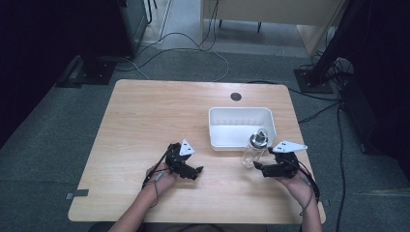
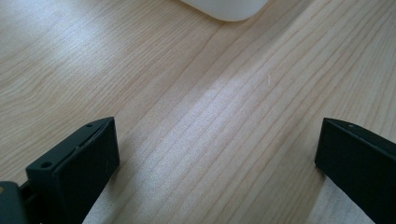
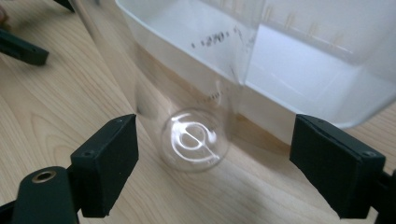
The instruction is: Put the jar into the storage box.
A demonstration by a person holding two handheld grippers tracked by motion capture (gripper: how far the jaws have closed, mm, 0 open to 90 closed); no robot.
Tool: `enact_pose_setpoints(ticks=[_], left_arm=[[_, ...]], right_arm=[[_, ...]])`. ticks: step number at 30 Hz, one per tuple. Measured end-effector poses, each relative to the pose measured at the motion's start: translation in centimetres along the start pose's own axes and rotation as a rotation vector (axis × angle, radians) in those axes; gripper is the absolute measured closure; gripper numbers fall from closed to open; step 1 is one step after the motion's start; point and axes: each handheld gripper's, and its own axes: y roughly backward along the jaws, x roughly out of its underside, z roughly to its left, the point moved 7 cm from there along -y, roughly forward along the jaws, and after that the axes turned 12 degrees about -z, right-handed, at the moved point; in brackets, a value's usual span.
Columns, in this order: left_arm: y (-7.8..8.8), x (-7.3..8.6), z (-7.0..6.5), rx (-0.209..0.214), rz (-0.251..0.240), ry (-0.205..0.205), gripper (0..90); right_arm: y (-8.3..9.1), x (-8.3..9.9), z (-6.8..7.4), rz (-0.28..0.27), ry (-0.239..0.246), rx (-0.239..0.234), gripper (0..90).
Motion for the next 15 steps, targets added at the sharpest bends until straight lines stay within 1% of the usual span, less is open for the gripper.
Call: enact_pose_setpoints(ticks=[2, 6, 8, 9, 10, 12, 13, 14, 15], left_arm=[[0.0, 0.0, 0.0, 0.0, 0.0, 0.0, 0.0], [0.0, 0.0, 0.0, 0.0, 0.0, 0.0, 0.0], [0.0, 0.0, 0.0, 0.0, 0.0, 0.0, 0.0], [0.0, 0.0, 0.0, 0.0, 0.0, 0.0, 0.0], [0.0, 0.0, 0.0, 0.0, 0.0, 0.0, 0.0], [0.0, 0.0, 0.0, 0.0, 0.0, 0.0, 0.0], [0.0, 0.0, 0.0, 0.0, 0.0, 0.0, 0.0], [0.0, 0.0, 0.0, 0.0, 0.0, 0.0, 0.0], [0.0, 0.0, 0.0, 0.0, 0.0, 0.0, 0.0]], right_arm=[[-0.2, -0.2, 0.2, -0.019, -0.003, -0.011, 15.4], [-0.6, -0.4, 0.5, -0.034, 0.004, -0.007, 15.5], [-0.9, -0.6, 0.7, -0.05, -0.013, -0.005, 16.2], [-0.9, -0.6, 0.7, -0.05, -0.013, -0.005, 16.2], [-1.1, -0.7, 0.8, -0.058, -0.012, 0.006, 16.3], [-1.2, -0.8, 0.9, -0.067, -0.014, 0.008, 16.3], [-1.2, -1.0, 0.9, -0.087, -0.022, 0.016, 16.4], [-1.2, -1.0, 0.9, -0.087, -0.022, 0.016, 16.4], [-1.3, -1.1, 1.0, -0.107, -0.027, 0.023, 16.4]])
